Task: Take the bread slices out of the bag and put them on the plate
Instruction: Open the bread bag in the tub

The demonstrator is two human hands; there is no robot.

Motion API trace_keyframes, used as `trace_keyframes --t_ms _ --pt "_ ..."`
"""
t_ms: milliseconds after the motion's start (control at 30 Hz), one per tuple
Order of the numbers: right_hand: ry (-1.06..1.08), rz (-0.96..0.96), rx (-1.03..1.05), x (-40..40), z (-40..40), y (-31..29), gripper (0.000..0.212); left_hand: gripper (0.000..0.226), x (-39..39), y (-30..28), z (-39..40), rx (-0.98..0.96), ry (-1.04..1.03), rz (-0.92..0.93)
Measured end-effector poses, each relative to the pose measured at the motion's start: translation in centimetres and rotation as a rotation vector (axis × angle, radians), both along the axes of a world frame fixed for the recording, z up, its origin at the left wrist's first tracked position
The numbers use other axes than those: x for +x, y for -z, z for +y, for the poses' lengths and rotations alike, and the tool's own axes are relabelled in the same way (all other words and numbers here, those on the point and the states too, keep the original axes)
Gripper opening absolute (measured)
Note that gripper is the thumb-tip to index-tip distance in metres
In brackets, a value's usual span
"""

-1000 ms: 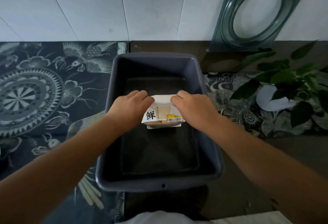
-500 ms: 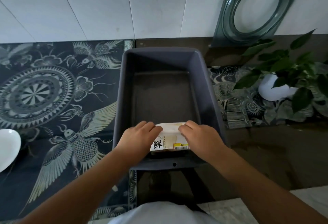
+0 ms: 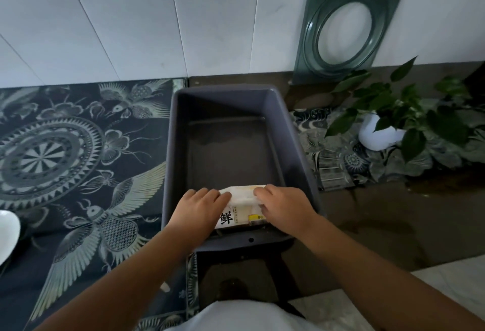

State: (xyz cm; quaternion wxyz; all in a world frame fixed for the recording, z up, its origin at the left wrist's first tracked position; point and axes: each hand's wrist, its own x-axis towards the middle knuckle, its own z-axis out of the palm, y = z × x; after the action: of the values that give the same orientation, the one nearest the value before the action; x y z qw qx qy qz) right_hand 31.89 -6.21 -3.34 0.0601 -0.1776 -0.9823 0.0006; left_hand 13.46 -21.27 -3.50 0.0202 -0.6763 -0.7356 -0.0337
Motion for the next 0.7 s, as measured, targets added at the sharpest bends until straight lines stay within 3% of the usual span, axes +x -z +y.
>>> trace_keyframes --t_ms 133,300,433,600,700 --pt "-0.014 0.010 -0.144 0.5 0.8 -0.4 0.027 0.078 0.7 -0.2 -0.3 -0.014 -0.053 0.017" --pt "-0.036 0.001 -0.270 0.5 1.4 -0.6 0.026 0.055 2.3 -0.2 0.6 0.083 -0.043 0.021" --pt "-0.053 0.007 -0.156 0.3 1.3 -1.2 0.023 0.050 2.2 -0.7 0.7 0.089 -0.033 -0.027" --pt "-0.246 0.014 0.068 -0.7 0.7 -1.7 0.015 0.038 1.8 -2.0 1.3 0.027 -0.028 -0.059" --pt "-0.178 -0.012 -0.188 -1.6 1.1 -1.9 0.016 0.036 1.9 -2.2 1.2 0.040 -0.054 -0.048"
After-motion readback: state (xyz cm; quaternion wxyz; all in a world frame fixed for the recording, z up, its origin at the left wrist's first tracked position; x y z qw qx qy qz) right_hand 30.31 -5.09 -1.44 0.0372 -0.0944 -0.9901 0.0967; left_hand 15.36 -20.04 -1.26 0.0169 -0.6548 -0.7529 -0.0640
